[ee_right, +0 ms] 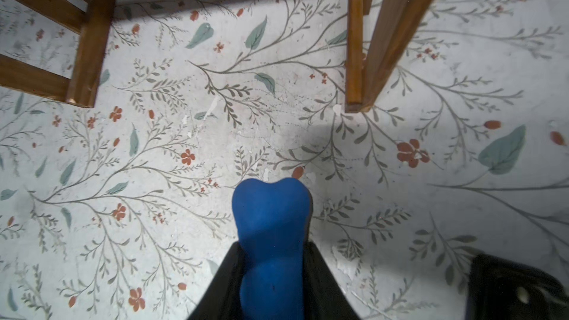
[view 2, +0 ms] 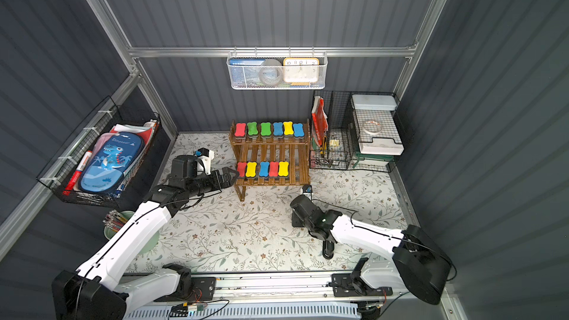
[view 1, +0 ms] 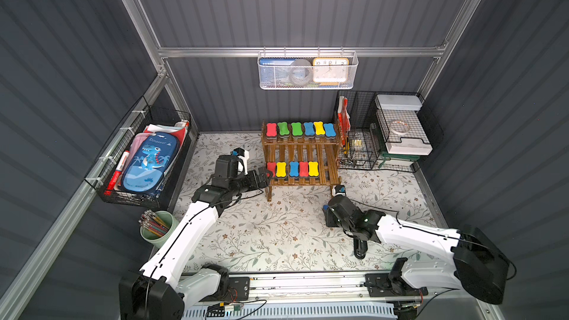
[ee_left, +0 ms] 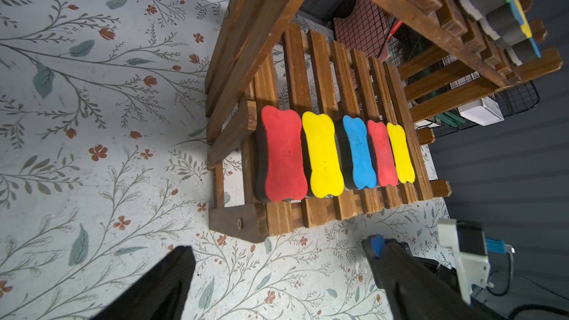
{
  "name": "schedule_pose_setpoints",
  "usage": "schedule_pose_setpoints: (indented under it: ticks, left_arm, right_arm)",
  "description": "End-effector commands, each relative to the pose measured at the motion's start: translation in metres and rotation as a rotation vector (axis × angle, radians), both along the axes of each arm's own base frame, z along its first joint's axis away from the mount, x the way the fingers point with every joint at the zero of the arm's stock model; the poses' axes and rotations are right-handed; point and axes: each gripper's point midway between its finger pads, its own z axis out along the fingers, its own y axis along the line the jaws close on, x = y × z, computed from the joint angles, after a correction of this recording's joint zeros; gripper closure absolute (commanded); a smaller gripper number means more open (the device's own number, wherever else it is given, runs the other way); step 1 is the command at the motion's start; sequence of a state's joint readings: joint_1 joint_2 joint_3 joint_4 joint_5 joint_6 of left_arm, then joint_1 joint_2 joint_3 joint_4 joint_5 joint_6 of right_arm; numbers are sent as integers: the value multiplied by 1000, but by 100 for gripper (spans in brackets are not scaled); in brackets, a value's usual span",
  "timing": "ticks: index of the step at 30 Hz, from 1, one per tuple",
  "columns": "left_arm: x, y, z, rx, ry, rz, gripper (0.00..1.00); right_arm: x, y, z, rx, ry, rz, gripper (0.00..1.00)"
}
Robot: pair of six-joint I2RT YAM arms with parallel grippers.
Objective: Remove the whiteboard erasers from the shelf
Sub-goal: Place the whiteboard eraser at the center of the board.
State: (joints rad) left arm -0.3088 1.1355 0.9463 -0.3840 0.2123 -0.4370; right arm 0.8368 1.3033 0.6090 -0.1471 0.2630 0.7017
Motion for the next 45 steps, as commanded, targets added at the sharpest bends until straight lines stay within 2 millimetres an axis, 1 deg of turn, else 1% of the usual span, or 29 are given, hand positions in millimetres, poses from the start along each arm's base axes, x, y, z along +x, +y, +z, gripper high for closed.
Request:
schedule_pose_setpoints:
  ticks: [1,7,10,17,23,26,28,30,32,34,35,37,39,40,42,45]
  left_arm:
    - [-9,1,-7,9,28,-2,1]
    - [-9,2,-7,13,29,2,1]
    - [-9,2,-8,12,31,2,1]
    - [-9,3,-7,14,28,6,1]
    - [-11,3,-5,15,26,2,1]
    - [-11,3,-2,20,23,-1,1]
    - [-11,3,2,17,18,-5,1]
    - [-11,2,4,15,11,-6,1]
    - [-11,2,5,12,8,-8,1]
    - [-10,1,6,9,7,-9,1]
    - [-9,1,7,7,4,-9,1]
    - [-8,-1,8,0,3,-11,1]
    - [-8,-1,9,-4,3,-15,1]
    - [-8,-2,10,-4,1,-17,1]
    - [-8,-2,10,-4,-1,-21,1]
    - [-9,-1,12,4,-3,-23,1]
  right_arm:
    - [7,1,-5,8,-15,-42,69]
    - [7,-5,-17,-46,20,-76,68]
    - [7,-4,-20,-54,32,-71,64]
    - [5,-2,-18,-47,35,-60,52]
    - [1,-5,-5,-43,36,-51,45]
    - [-3,-6,13,-33,28,-30,44]
    - [-4,-11,33,-23,2,-37,44]
    - [-6,-10,65,17,-58,4,42]
    - [-8,-9,91,39,-111,61,41]
    - [-8,-5,124,76,-171,95,42]
    - [-9,-7,136,72,-177,98,43]
    - [-5,-4,164,50,-176,112,45]
    - [2,1,179,-4,-140,124,47]
    - [6,7,182,-22,-110,138,47]
    - [15,22,179,-32,-49,160,47]
    - [32,42,179,3,-23,160,50]
